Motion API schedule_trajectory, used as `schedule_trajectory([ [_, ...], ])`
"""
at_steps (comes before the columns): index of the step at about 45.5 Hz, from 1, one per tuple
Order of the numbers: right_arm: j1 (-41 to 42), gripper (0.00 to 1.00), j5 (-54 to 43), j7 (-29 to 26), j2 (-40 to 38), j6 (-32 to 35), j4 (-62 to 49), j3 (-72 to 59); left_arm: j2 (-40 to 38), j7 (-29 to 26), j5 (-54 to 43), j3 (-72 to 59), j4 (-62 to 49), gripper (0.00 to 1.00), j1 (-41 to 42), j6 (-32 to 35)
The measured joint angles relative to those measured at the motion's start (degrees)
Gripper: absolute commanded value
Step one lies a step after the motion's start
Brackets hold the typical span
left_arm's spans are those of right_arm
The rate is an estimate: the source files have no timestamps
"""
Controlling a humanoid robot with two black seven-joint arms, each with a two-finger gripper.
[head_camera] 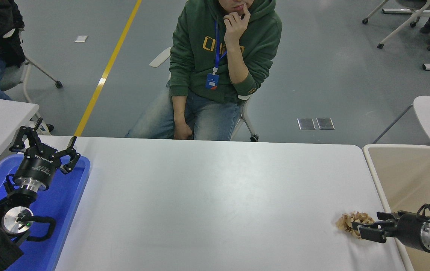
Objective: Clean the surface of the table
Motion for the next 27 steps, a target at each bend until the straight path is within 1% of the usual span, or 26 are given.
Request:
schedule_trajectory([
  [5, -0.36, 0.98, -0.03, -0.01, 1.18, 0.0, -0.76, 0.0, 0.0, 0.0, 0.0, 0.0, 0.0, 1.0, 0.0, 0.0],
  [10, -0.61, 0.89, -0.03, -0.03, 2.22, -0.01, -1.44, 0.0, 0.0, 0.0, 0.0, 0.0, 0.0, 1.0, 0.0, 0.0],
  [12, -0.69, 0.82, 0.0, -0.04, 2.66, -0.01, -1.72, 0.0, 0.0, 0.0, 0.0, 0.0, 0.0, 1.0, 0.0, 0.0],
  [14, -0.73, 0.74, 0.03, -0.05, 2.97, -0.01, -1.9, 0.0, 0.0, 0.0, 0.0, 0.0, 0.0, 1.0, 0.0, 0.0],
  [15, -0.75, 0.56, 0.03, -0.05, 3.18, -0.01, -2.08, -0.01, 0.0, 0.0, 0.0, 0.0, 0.0, 1.0, 0.0, 0.0],
  [17, -0.79, 0.36, 0.03, -0.05, 3.54, -0.01, -2.41, -0.02, 0.0, 0.0, 0.0, 0.0, 0.0, 1.0, 0.0, 0.0],
  [19, -0.79, 0.07, 0.02, -0.05, 3.76, -0.01, -2.76, -0.03, 0.0, 0.0, 0.0, 0.0, 0.0, 1.0, 0.0, 0.0],
  [20, -0.79, 0.0, -0.02, -0.05, 3.89, -0.01, -2.94, -0.04, 0.0, 0.0, 0.0, 0.0, 0.0, 1.0, 0.0, 0.0],
  [27, -0.72, 0.0, -0.19, -0.03, 4.51, 0.17, -4.45, -0.07, 0.0, 0.0, 0.0, 0.0, 0.0, 1.0, 0.0, 0.0],
])
